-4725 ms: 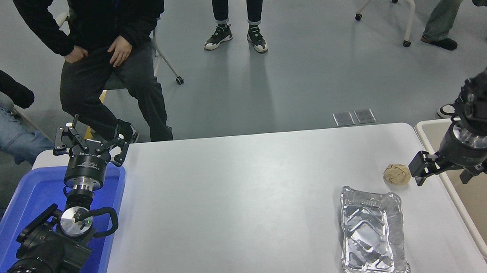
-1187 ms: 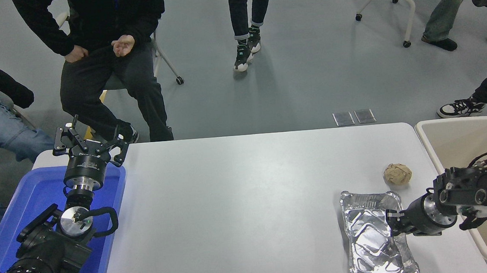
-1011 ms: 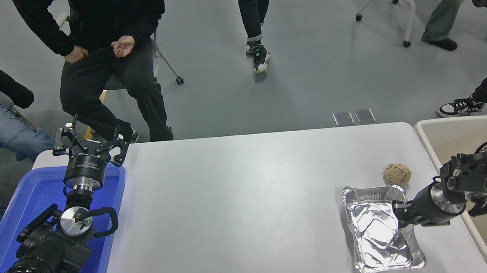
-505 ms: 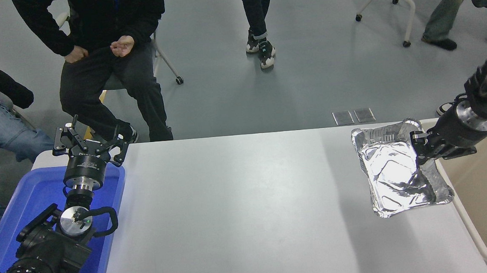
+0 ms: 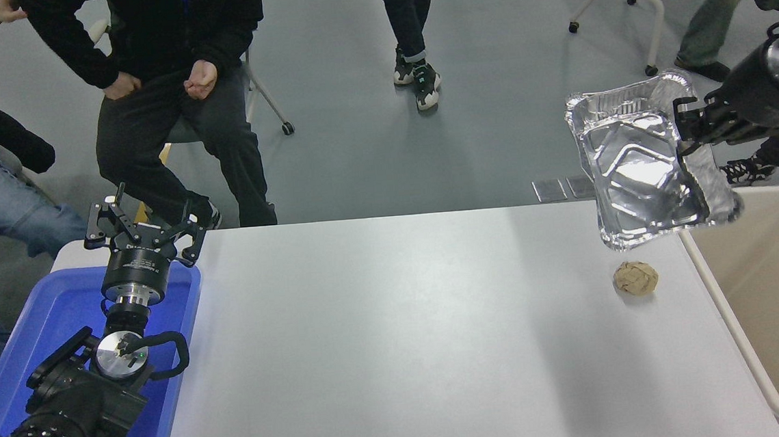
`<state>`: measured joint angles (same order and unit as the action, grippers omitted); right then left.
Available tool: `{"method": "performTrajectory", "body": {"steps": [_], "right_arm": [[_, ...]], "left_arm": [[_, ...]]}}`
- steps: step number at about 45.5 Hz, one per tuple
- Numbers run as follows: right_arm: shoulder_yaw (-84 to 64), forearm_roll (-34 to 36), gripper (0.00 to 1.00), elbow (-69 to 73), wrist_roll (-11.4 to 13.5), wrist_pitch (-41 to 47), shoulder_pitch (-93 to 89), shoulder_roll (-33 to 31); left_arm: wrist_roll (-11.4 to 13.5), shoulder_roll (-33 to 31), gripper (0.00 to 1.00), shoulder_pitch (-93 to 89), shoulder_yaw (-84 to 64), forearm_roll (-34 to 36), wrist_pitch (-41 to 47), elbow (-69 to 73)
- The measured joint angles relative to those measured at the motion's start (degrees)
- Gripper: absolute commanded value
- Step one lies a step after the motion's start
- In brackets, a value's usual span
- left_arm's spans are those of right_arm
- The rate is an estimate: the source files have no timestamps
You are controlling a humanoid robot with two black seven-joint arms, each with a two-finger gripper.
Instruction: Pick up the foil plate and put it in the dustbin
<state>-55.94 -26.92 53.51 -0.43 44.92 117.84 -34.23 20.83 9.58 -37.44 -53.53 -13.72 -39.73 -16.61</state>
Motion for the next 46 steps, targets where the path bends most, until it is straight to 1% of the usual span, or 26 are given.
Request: {"method": "performTrajectory", "body": {"steps": [18, 27, 36, 46], "right_arm": [[-0.84, -2.07, 0.00, -0.20, 0.07, 0.06, 3.10, -0.51], [-1.39, -4.50, 0.00, -2.14, 0.07, 0.08, 1.92, -3.28], [-1.03, -5.87, 0.00, -7.54, 0.08, 0.08, -2.18, -6.19], [2.06, -6.14, 0.00, -16.84, 0.02, 0.08, -9.88, -9.44]], "left_arm": [[0.00, 0.00, 0.99, 0.00, -0.02, 0.01, 0.00, 0.00], [0.00, 0.00, 0.99, 0.00, -0.02, 0.00, 0.00, 0.01], [0.00, 0.00, 0.99, 0.00, -0.01, 0.00, 0.00, 0.01], [0.00, 0.00, 0.99, -0.01, -0.02, -0.01, 0.01, 0.01]]}}
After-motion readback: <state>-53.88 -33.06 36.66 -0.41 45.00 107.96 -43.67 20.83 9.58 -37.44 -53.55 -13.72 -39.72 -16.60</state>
